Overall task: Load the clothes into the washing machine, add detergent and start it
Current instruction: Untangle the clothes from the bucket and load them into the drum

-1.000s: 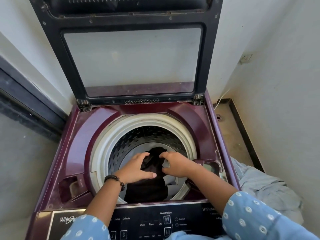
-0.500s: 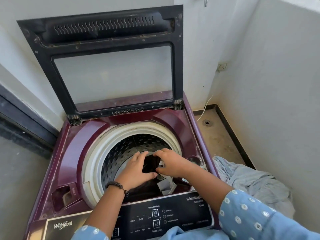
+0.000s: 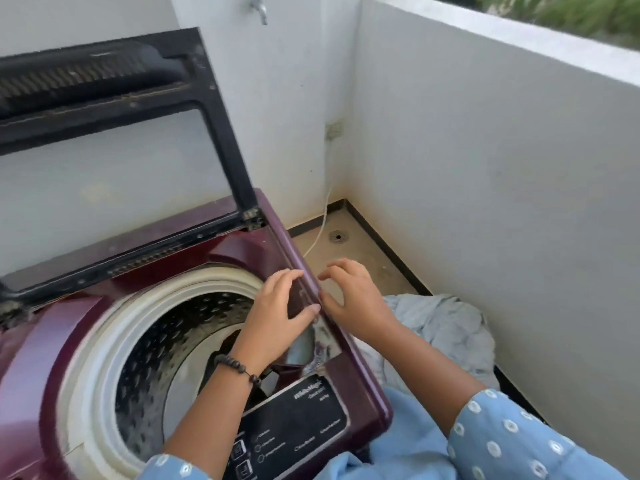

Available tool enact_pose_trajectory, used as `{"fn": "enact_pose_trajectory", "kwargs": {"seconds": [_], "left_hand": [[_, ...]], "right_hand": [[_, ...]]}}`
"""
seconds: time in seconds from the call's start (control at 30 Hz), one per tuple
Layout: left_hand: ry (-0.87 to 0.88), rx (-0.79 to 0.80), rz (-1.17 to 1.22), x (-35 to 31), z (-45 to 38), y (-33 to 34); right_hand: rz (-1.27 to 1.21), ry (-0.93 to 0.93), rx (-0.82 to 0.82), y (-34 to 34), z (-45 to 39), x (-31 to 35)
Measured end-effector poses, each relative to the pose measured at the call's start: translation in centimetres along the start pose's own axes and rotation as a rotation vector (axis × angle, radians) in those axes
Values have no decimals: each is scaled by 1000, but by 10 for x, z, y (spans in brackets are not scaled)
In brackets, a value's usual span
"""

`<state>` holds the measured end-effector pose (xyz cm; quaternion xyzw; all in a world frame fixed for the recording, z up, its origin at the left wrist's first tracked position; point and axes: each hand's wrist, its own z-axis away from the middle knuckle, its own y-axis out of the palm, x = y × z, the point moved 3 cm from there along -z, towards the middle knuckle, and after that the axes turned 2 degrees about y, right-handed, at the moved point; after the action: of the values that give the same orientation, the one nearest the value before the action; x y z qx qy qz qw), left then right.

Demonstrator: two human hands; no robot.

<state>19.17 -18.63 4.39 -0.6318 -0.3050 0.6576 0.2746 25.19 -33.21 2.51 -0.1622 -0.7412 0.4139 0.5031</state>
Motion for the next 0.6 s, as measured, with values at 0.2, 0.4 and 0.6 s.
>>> {"fn": "enact_pose_trajectory", "kwargs": {"seconds": [0.2,0.4,0.6], "left_hand": [[185,130,47,-57,-37,47],[201,321,59,-80,-83,113],[67,484,-11,-75,-145,180]], "right_hand": [[-70,334,-37,-27,29,-87],[-68,654,122,-17,69,-177],[-86,867,417,17,107,-248]]}}
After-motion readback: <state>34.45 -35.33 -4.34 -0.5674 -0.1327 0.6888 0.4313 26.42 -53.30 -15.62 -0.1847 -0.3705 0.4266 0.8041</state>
